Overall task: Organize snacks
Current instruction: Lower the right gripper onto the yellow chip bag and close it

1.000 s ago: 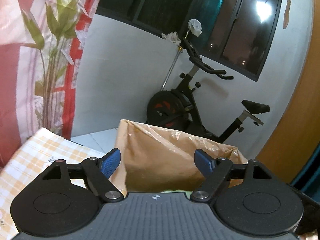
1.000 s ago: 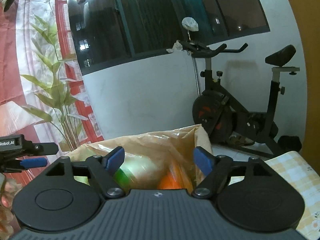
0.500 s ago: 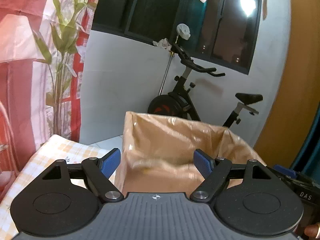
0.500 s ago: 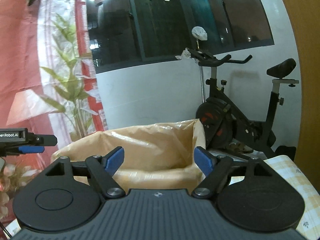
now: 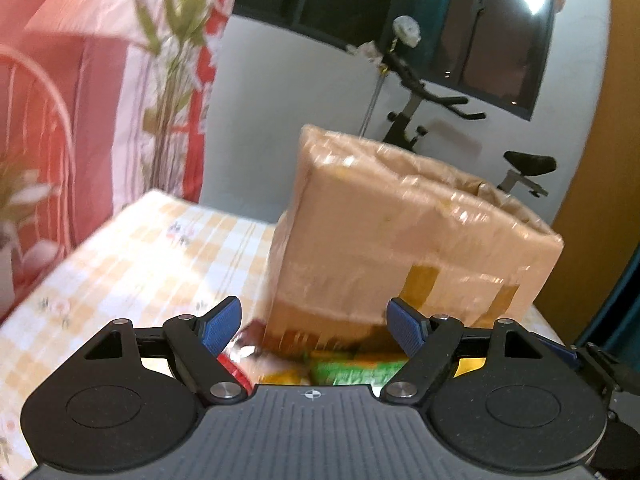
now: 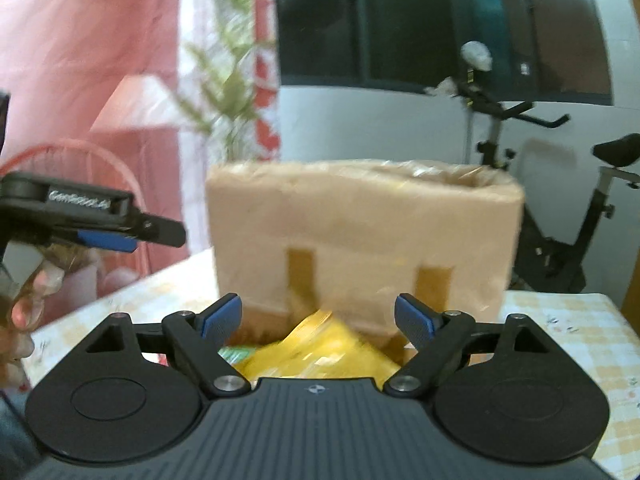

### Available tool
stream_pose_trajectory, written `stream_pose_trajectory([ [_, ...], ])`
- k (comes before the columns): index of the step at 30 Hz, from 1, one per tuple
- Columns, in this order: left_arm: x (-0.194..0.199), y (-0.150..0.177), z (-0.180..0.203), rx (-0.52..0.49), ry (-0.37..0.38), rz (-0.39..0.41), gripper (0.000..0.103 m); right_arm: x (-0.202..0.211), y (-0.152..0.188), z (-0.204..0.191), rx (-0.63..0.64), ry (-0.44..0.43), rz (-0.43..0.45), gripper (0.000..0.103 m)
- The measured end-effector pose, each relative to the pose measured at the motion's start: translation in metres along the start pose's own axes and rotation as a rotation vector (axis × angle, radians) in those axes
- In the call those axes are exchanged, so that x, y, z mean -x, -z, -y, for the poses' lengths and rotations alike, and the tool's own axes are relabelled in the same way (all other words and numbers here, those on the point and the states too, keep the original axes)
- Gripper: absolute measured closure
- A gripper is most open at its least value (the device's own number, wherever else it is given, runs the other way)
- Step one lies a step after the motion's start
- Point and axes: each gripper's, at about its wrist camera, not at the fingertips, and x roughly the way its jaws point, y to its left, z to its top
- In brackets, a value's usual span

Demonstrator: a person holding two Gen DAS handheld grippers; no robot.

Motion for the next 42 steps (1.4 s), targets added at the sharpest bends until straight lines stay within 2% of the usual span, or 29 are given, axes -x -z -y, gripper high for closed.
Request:
stream_pose_trajectory([
  [4,-0.003,0.016,-0.01,0.041,-0.019,-0.03,0.022,-0.006,0.014,-0.011,0.05,-0.024,-0.024,0.012],
  [7,-0.005,0.026,-0.012,0.035,-0.03,-0.046,0.022,-0.016,0.025,-0.013,0.077,0.008,-0.066,0.012],
  [11,-0.007,0.035,-0.013,0.024,-0.048,-0.057,0.022,-0.025,0.036,-0.011,0.117,0.065,-0.079,0.011],
  [16,-0.009,0.04,-0.013,0.025,-0.051,-0.065,0.022,-0.038,0.043,-0.002,0.104,0.138,-0.103,0.011],
  [19,-0.009,0.047,-0.01,0.014,-0.054,-0.066,0.022,-0.04,0.047,0.007,0.076,0.129,-0.101,0.013],
  [24,-0.01,0.056,-0.009,0.004,-0.071,-0.081,0.022,-0.03,0.047,0.011,0.07,0.124,-0.05,0.032],
  [26,-0.01,0.059,-0.009,0.004,-0.076,-0.09,0.022,-0.022,0.046,0.016,0.044,0.117,-0.027,0.035],
  [32,-0.01,0.071,-0.007,-0.025,-0.078,-0.107,0.022,0.01,0.05,0.027,-0.065,0.117,0.003,0.037],
  [36,-0.014,0.076,-0.006,-0.035,-0.083,-0.133,0.028,0.023,0.048,0.034,-0.096,0.147,0.039,0.037],
  [42,-0.023,0.084,-0.002,-0.083,-0.081,-0.168,0.048,0.024,0.049,0.033,-0.091,0.135,0.044,0.037],
])
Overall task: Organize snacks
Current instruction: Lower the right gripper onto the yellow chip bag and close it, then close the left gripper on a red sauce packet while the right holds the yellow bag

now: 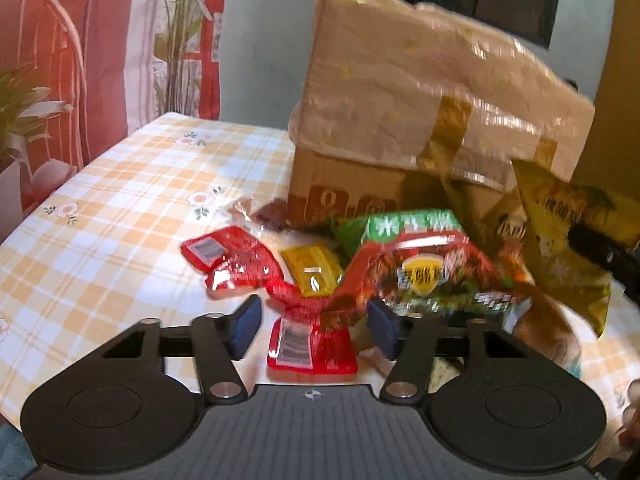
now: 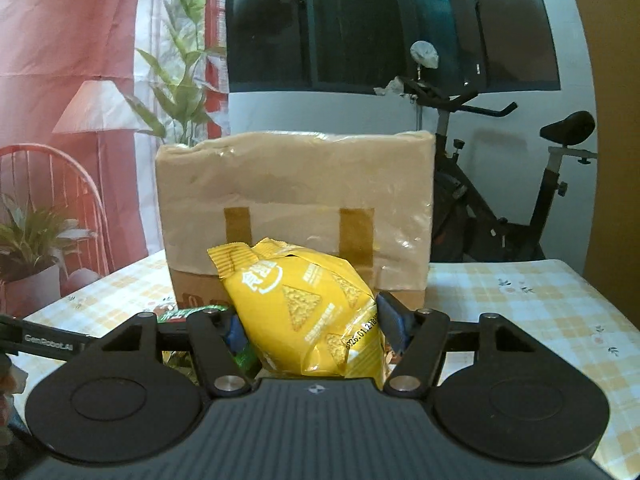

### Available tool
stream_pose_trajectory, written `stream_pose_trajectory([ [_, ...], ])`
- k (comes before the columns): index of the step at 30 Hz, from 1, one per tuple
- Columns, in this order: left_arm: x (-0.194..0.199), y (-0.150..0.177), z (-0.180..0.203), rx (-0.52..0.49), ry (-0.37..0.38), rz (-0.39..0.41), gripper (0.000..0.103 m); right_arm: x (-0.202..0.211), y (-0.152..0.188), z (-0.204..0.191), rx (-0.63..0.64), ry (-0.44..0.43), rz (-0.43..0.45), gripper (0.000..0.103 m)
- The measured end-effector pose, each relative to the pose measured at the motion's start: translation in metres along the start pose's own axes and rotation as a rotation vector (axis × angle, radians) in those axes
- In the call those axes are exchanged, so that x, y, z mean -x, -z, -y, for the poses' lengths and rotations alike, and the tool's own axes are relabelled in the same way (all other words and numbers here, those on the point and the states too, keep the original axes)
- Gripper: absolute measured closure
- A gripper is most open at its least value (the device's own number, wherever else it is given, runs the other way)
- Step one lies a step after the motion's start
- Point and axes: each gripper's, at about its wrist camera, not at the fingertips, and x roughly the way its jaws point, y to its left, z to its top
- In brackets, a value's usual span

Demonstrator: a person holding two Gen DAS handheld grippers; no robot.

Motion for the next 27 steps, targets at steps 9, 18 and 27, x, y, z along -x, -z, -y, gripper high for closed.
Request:
stream_pose_trajectory([
  [9,-0.019,0.009,0.007,-0.036,-0.033,-0.067,0.047,-0.003,0.002,0.001,-0.016,-0.001,-0.013,0.037],
  [18,-0.015,0.005,-0.004,0.029,-0.058,-0.049,0.044,-0.004,0.003,0.001,-0.017,-0.007,-0.02,0.037],
  [27,-0.017,-0.002,-0.01,0.069,-0.114,-0.014,0.044,-0.005,0.003,0.0,-0.019,-0.007,-0.021,0.037],
])
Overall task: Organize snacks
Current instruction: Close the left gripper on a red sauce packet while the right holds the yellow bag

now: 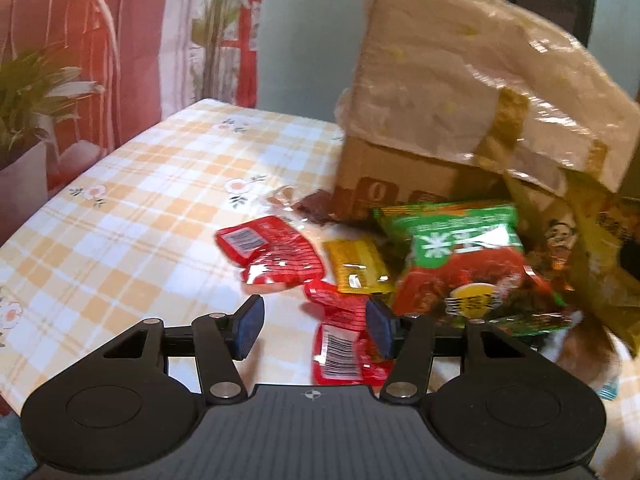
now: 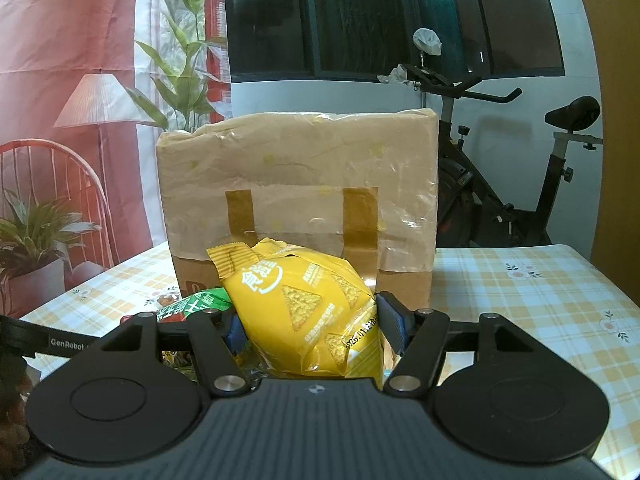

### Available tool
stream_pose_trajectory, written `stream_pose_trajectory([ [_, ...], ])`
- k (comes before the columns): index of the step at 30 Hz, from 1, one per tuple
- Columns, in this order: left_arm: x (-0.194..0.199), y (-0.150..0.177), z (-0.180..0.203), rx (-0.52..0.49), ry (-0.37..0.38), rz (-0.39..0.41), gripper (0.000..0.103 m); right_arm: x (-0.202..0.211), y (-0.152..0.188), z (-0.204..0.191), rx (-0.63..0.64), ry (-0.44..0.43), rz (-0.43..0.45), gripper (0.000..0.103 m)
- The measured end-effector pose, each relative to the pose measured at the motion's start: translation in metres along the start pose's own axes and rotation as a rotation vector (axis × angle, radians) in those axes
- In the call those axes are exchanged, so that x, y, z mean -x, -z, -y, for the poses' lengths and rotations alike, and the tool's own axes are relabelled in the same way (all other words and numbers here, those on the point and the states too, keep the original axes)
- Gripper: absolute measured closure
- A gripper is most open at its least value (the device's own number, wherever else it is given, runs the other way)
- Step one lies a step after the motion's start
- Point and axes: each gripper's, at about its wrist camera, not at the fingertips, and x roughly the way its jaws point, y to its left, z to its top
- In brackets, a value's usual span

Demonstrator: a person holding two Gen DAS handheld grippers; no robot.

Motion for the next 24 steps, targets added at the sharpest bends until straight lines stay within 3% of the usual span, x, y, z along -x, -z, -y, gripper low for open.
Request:
stream_pose_trajectory([
  [4,-0.019,-0.008,0.003,-0.031,-0.015,-0.014,0.043,0.0,0.0,-0.001,0.003,-0.001,0.0,0.037],
  [8,-0.023,-0.006,0.015,-0.087,0.035,-0.024,0.043,0.001,0.0,-0.002,0.01,-0.006,-0.001,0.037],
  [19,-0.027,0.009,0.022,-0.168,0.01,-0.01,0.034,-0.001,0.002,-0.004,0.016,-0.007,0.002,0.037],
  [22,-0.021,0.009,0.017,-0.168,0.053,0.006,0.076,-0.001,0.002,-0.004,0.018,-0.008,0.001,0.037],
  [24,-0.014,0.01,0.017,-0.164,0.069,0.016,0.078,-0.001,0.002,-0.004,0.017,-0.008,0.001,0.037],
])
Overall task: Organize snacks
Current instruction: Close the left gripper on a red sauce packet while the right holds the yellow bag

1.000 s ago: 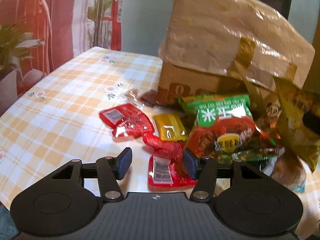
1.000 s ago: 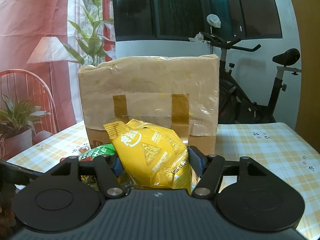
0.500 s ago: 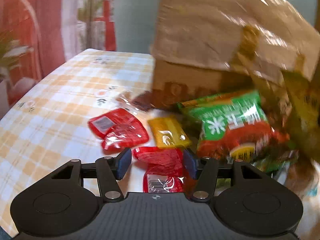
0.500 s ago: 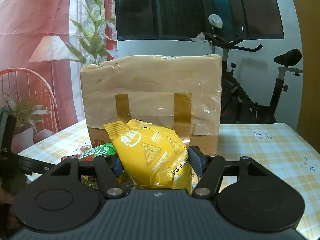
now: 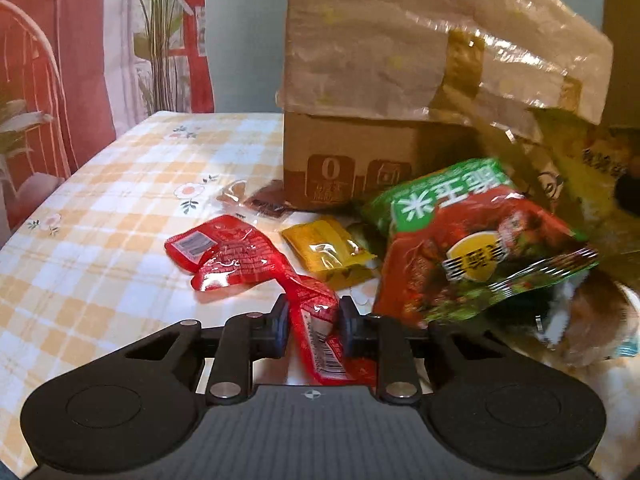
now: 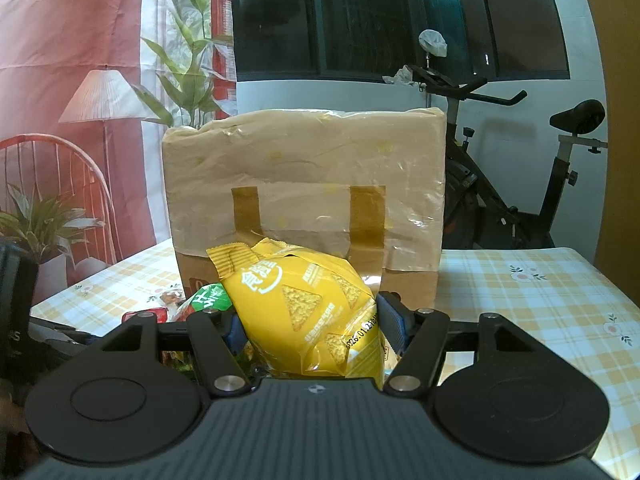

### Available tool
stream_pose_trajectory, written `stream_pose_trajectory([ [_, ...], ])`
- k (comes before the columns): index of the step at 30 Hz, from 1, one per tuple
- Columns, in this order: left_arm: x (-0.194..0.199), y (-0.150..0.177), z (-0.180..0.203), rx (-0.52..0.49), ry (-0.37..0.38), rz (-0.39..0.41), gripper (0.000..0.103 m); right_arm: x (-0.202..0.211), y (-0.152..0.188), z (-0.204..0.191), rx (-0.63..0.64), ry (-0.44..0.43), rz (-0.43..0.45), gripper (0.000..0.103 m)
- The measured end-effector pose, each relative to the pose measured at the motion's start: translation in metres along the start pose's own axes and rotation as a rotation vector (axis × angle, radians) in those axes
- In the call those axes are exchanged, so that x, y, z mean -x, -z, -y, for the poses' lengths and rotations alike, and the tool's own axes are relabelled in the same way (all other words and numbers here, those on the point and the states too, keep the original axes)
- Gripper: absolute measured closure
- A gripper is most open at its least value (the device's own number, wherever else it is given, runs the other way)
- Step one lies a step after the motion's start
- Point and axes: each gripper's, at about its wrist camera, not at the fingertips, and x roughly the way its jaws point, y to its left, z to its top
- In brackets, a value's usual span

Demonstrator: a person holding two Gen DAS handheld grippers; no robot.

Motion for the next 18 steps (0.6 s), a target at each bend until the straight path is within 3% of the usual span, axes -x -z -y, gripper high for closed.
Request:
stream_pose_trajectory([
  [5,0.015,0.001,-0.001,0.008,0.019,0.041,0.079,0.0,0.0,0.0,-0.005,-0.002,-0.001,0.037],
  [18,0.046,-0.01,-0.011,0.072,-0.023,0.13,0.078,0.009,-0.006,0.0,-0.027,-0.014,0.021,0.037],
])
